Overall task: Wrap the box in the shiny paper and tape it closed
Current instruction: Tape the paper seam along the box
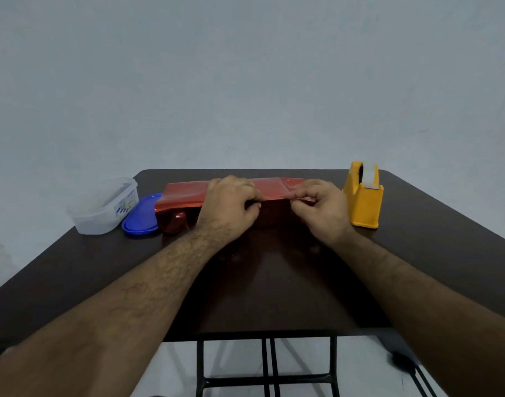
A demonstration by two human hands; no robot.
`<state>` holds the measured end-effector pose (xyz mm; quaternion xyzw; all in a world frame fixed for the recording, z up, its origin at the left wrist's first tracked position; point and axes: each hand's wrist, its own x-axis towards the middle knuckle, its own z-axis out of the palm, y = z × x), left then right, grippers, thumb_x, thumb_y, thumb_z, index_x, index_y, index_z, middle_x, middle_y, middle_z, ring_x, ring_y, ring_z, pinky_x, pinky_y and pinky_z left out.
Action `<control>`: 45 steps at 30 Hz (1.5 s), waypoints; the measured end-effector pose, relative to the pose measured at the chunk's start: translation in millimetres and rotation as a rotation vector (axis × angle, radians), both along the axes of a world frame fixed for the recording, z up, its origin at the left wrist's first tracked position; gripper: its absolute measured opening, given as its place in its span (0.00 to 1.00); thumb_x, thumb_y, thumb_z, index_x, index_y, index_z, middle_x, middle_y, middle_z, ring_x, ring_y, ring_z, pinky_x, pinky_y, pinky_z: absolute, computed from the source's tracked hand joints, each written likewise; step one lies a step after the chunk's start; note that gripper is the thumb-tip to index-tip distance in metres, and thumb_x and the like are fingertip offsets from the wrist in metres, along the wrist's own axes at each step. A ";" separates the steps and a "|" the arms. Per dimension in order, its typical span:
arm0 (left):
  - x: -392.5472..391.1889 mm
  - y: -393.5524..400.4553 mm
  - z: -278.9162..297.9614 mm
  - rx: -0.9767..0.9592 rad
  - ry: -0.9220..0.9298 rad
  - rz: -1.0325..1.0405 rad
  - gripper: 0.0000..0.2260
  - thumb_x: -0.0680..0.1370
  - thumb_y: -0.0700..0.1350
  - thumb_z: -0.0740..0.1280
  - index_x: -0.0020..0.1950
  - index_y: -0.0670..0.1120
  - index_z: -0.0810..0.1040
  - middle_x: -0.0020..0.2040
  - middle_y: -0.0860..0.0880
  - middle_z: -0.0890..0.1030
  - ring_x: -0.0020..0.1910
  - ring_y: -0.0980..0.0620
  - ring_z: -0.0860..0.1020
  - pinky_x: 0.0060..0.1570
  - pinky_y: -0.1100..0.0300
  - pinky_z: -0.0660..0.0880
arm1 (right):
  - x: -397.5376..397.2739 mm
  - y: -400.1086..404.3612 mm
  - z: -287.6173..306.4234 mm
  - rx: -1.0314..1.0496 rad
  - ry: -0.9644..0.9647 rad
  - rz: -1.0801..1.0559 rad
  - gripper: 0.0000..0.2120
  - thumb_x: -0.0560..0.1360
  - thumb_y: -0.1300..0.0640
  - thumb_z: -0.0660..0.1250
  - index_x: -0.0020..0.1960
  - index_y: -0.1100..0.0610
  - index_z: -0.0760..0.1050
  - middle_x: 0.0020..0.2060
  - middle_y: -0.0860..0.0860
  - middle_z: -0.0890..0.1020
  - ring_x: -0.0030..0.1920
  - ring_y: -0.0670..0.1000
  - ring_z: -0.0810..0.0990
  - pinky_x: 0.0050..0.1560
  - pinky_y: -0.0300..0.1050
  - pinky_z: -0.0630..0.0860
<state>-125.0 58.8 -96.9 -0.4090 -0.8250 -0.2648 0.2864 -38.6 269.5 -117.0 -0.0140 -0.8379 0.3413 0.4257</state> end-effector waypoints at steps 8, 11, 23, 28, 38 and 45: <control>47.2 35.4 32.5 0.148 -0.035 -0.198 0.07 0.76 0.47 0.72 0.52 0.51 0.89 0.49 0.56 0.86 0.53 0.53 0.81 0.59 0.54 0.75 | 54.6 61.1 30.8 0.247 0.231 -0.425 0.16 0.73 0.54 0.74 0.60 0.55 0.84 0.57 0.51 0.85 0.60 0.57 0.81 0.64 0.41 0.67; 63.7 81.7 46.9 0.210 -0.356 -0.265 0.03 0.78 0.47 0.74 0.49 0.53 0.88 0.44 0.59 0.86 0.47 0.60 0.82 0.52 0.61 0.78 | 80.0 105.3 19.1 0.068 0.079 -0.477 0.30 0.70 0.47 0.77 0.68 0.57 0.78 0.63 0.53 0.81 0.63 0.54 0.77 0.66 0.47 0.71; 45.1 224.4 62.7 0.158 -1.053 -0.082 0.13 0.77 0.50 0.75 0.56 0.43 0.84 0.47 0.47 0.85 0.38 0.50 0.76 0.31 0.60 0.71 | 72.2 157.3 -14.4 -0.169 -0.286 -0.233 0.31 0.70 0.46 0.83 0.70 0.53 0.80 0.66 0.48 0.80 0.65 0.46 0.75 0.64 0.42 0.71; 48.6 237.1 77.2 -0.096 -1.236 0.024 0.09 0.81 0.52 0.70 0.49 0.47 0.78 0.39 0.50 0.72 0.35 0.52 0.66 0.35 0.57 0.66 | 69.4 159.2 -17.9 -0.226 -0.251 -0.237 0.32 0.68 0.45 0.84 0.69 0.52 0.81 0.66 0.48 0.81 0.67 0.49 0.77 0.66 0.46 0.74; 56.3 237.6 90.5 -0.152 -1.334 0.085 0.06 0.72 0.44 0.70 0.38 0.48 0.74 0.34 0.52 0.71 0.32 0.53 0.66 0.35 0.57 0.65 | 73.5 151.6 -13.3 -0.209 -0.264 -0.250 0.33 0.70 0.44 0.82 0.72 0.53 0.79 0.68 0.49 0.79 0.69 0.51 0.76 0.69 0.49 0.73; 66.4 239.5 95.8 -0.106 -1.238 0.059 0.08 0.78 0.45 0.67 0.40 0.47 0.75 0.30 0.52 0.68 0.28 0.54 0.62 0.34 0.59 0.62 | 78.5 148.5 -8.9 -0.177 -0.294 -0.277 0.33 0.70 0.42 0.81 0.72 0.51 0.79 0.67 0.49 0.79 0.68 0.52 0.76 0.65 0.49 0.74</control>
